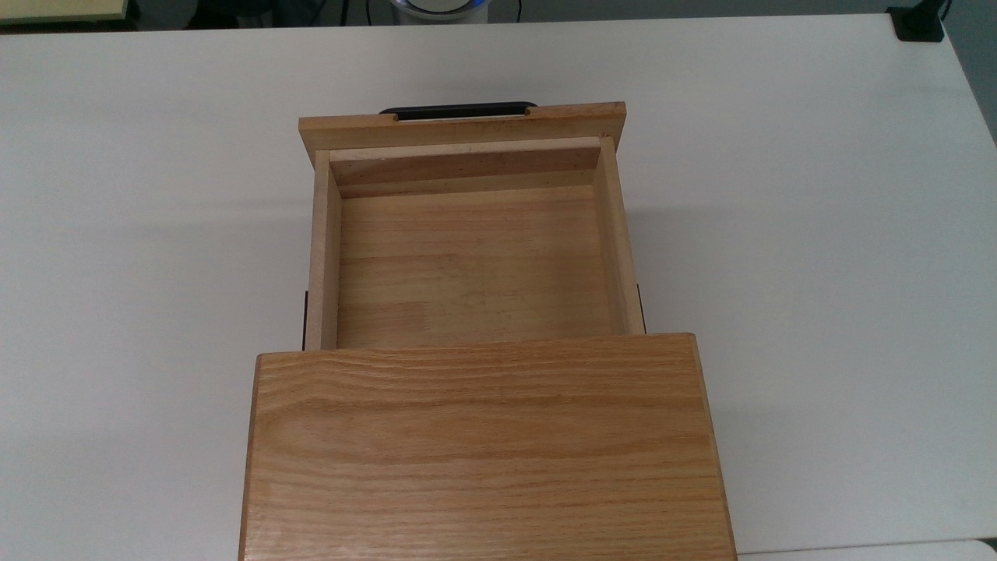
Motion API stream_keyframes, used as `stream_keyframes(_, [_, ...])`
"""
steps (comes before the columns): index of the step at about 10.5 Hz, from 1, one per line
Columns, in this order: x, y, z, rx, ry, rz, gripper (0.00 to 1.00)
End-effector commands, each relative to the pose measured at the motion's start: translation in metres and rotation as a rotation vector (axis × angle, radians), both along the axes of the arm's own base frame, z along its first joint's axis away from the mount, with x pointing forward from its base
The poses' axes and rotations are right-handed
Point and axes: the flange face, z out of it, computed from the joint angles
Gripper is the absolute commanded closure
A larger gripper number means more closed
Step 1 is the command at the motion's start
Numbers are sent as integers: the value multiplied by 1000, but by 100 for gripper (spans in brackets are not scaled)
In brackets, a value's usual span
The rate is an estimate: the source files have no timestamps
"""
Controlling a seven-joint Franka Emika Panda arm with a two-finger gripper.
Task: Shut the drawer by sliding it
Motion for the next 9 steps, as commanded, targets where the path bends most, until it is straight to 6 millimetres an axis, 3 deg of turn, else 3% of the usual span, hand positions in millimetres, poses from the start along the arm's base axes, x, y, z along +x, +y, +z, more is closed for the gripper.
stream_keyframes(1, [6, 4, -3, 1, 26, 12, 0])
stream_keyframes(6, [8, 7, -10, 19, 44, 15, 0])
stream_keyframes(8, [8, 10, -15, 25, 64, 63, 37])
stream_keyframes(9, [8, 12, -18, 25, 78, 122, 69])
